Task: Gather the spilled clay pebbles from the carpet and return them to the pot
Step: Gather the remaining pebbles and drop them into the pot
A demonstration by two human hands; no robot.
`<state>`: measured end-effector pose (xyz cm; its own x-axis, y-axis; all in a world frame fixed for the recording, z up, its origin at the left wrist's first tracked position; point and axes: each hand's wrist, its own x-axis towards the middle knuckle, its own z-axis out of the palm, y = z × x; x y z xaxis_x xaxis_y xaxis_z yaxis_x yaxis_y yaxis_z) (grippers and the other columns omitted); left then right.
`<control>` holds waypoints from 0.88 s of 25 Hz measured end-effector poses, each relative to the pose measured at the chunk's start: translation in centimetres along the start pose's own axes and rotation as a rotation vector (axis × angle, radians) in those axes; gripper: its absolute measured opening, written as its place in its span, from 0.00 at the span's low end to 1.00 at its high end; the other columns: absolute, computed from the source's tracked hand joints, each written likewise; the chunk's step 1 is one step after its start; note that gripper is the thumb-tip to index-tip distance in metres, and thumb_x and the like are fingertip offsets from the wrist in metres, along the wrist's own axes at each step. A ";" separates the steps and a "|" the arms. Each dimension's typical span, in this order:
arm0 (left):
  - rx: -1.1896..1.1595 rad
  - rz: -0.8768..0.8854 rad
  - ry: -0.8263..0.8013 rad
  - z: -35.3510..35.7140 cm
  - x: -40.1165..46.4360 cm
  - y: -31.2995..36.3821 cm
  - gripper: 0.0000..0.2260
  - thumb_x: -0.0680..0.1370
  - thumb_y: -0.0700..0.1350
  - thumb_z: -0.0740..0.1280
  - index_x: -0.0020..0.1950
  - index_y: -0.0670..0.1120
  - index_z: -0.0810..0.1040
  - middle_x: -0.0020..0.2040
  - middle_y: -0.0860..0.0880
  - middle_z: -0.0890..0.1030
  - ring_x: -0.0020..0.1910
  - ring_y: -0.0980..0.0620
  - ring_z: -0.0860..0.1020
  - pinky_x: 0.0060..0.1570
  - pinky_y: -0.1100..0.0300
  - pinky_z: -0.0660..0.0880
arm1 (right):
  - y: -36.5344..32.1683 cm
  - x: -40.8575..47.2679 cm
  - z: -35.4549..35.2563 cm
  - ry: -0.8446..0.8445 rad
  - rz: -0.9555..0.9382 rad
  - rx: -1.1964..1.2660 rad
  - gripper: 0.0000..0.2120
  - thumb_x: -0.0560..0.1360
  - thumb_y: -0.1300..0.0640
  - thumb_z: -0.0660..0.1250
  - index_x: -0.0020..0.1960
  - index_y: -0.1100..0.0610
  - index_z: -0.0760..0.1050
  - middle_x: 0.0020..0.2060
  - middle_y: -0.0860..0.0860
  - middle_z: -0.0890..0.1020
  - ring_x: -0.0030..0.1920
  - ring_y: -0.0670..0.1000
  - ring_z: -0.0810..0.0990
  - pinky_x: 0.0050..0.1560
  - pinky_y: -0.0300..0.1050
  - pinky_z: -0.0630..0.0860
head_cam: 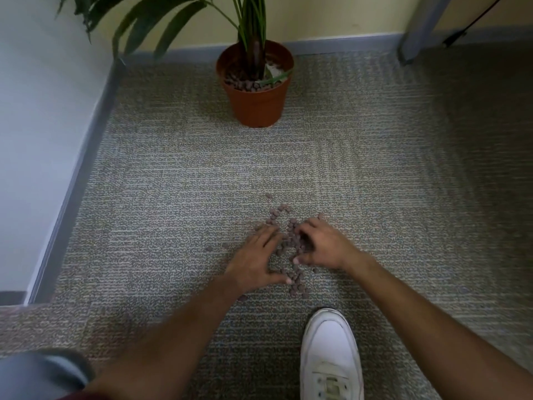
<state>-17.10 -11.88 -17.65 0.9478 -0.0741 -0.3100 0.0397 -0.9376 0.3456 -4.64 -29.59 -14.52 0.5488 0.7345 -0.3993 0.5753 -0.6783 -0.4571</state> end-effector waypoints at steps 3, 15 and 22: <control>0.064 0.009 0.051 -0.1 0.1 0.3 0.48 0.65 0.75 0.60 0.77 0.51 0.51 0.79 0.51 0.51 0.76 0.47 0.52 0.73 0.46 0.51 | -0.4 -0.2 -1.2 0.007 0.069 0.282 0.37 0.64 0.43 0.77 0.69 0.48 0.66 0.61 0.48 0.70 0.62 0.51 0.72 0.62 0.48 0.72; -0.089 -0.079 -0.091 -2.0 1.0 1.1 0.36 0.65 0.57 0.75 0.67 0.44 0.68 0.61 0.45 0.69 0.57 0.44 0.74 0.57 0.50 0.74 | -3.4 -1.8 3.1 0.106 0.122 0.051 0.37 0.65 0.54 0.77 0.70 0.55 0.66 0.60 0.55 0.69 0.60 0.57 0.72 0.60 0.47 0.71; 0.042 -0.227 -0.021 -3.0 0.4 0.3 0.39 0.64 0.65 0.72 0.69 0.51 0.64 0.65 0.50 0.66 0.56 0.47 0.75 0.54 0.50 0.76 | -2.0 -2.4 1.3 0.140 0.293 -0.003 0.36 0.66 0.55 0.76 0.70 0.51 0.65 0.60 0.53 0.70 0.58 0.55 0.74 0.53 0.46 0.73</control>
<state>-15.80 -11.12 -15.03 0.9093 0.1334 -0.3941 0.2374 -0.9442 0.2283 -7.84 -29.99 -13.69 0.7691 0.4982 -0.4004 0.3820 -0.8606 -0.3369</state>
